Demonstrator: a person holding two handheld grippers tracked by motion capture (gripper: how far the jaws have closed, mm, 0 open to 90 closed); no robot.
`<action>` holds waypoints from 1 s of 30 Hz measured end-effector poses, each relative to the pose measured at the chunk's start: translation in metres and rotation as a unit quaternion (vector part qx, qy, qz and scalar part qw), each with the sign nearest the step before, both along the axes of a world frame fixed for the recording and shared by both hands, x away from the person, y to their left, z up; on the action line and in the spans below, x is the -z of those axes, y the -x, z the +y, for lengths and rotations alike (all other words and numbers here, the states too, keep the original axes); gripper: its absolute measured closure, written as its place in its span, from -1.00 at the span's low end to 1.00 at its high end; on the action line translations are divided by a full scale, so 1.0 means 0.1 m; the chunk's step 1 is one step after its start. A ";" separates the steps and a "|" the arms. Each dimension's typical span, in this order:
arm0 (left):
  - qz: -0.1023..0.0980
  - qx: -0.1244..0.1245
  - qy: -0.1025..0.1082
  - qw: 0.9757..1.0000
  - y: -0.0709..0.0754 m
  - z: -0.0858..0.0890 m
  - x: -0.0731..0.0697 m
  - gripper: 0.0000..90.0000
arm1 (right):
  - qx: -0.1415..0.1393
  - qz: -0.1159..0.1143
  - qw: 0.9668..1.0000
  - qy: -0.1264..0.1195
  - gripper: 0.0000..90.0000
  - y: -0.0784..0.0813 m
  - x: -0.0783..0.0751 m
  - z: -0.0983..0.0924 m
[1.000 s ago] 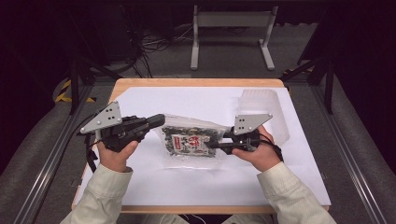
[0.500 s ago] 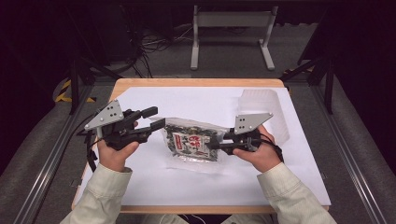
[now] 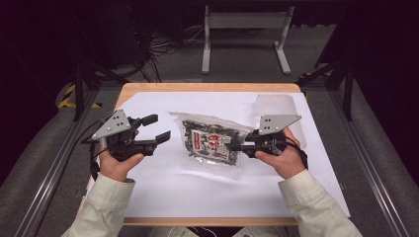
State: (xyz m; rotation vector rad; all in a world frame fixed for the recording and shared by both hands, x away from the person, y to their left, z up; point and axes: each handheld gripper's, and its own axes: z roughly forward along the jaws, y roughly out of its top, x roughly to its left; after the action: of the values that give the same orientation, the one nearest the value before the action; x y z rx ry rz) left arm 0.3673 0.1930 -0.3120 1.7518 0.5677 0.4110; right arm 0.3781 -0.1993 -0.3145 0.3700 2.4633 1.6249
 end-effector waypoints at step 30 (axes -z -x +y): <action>0.084 -0.010 -0.037 0.996 -0.51 0.33 0.85 -0.53 | 0.139 0.001 0.990 -0.030 0.70 -0.17 -0.33 -0.55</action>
State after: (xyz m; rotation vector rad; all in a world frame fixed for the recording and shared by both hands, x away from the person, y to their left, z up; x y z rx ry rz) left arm 0.4188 0.2264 -0.3973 1.8646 0.6970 0.3038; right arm 0.3956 -0.2542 -0.2812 0.6895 2.2462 1.5816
